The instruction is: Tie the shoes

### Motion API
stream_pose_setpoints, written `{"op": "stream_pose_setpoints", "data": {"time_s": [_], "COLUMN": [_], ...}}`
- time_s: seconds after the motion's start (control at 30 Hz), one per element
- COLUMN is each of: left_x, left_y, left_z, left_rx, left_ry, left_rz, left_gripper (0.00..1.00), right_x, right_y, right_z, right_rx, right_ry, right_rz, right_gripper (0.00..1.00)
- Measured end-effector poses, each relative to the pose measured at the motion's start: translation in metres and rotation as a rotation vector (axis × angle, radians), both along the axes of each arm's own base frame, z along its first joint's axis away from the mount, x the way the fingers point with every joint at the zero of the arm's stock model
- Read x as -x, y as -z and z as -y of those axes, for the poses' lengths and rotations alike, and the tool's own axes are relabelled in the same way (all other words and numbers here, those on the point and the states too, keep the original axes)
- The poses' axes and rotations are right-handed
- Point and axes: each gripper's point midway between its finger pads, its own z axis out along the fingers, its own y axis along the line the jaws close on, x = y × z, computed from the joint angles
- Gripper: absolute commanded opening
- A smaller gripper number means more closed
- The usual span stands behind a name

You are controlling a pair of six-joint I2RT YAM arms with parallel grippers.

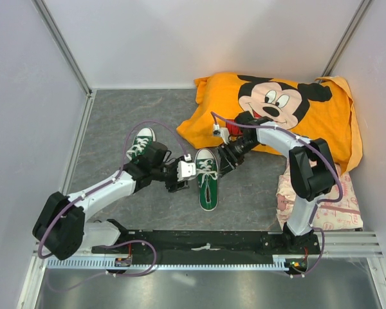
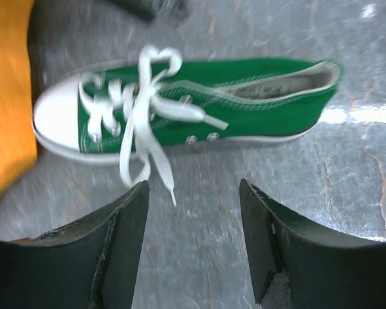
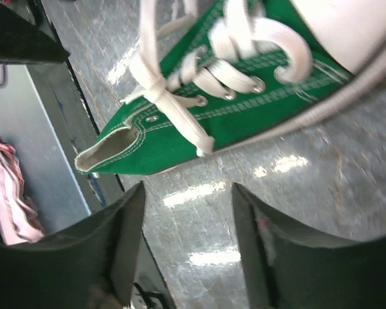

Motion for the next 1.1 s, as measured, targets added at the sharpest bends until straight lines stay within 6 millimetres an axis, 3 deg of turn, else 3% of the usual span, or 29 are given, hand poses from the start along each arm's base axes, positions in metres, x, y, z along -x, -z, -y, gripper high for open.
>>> {"op": "stream_pose_setpoints", "data": {"time_s": [0.1, 0.27, 0.37, 0.47, 0.63, 0.73, 0.8, 0.83, 0.97, 1.1], "left_x": [-0.01, -0.037, -0.063, -0.091, -0.127, -0.142, -0.146, -0.145, -0.128, -0.101], "left_y": [0.016, 0.031, 0.01, -0.03, -0.097, -0.111, -0.109, -0.104, -0.081, -0.056], "left_z": [-0.008, -0.026, -0.036, -0.035, -0.043, -0.065, -0.081, -0.088, -0.102, -0.115], "left_rx": [-0.046, -0.071, -0.022, 0.039, 0.128, 0.147, 0.132, 0.116, 0.039, -0.025], "left_ry": [-0.075, -0.218, -0.345, -0.438, -0.595, -0.73, -0.821, -0.867, -0.949, -1.009], "left_rz": [-0.071, -0.222, -0.283, -0.296, -0.341, -0.414, -0.471, -0.497, -0.562, -0.608], "left_gripper": [0.66, 0.77, 0.84, 0.87, 0.89, 0.89, 0.9, 0.99, 0.99, 0.99], "right_x": [-0.005, -0.013, -0.019, -0.029, -0.054, -0.063, -0.065, -0.064, -0.051, -0.031], "right_y": [-0.003, -0.015, -0.03, -0.046, -0.076, -0.092, -0.1, -0.104, -0.113, -0.105], "right_z": [0.012, 0.03, 0.04, 0.051, 0.094, 0.126, 0.144, 0.15, 0.17, 0.177], "right_rx": [-0.019, -0.049, -0.07, -0.097, -0.102, -0.068, -0.013, 0.014, 0.109, 0.155], "right_ry": [0.059, 0.147, 0.204, 0.272, 0.459, 0.577, 0.651, 0.678, 0.75, 0.747], "right_rz": [-0.028, -0.029, 0.0, 0.05, 0.163, 0.246, 0.31, 0.339, 0.457, 0.498], "right_gripper": [0.8, 0.85, 0.96, 0.98, 0.98, 0.98, 0.98, 0.98, 0.98, 0.98]}}
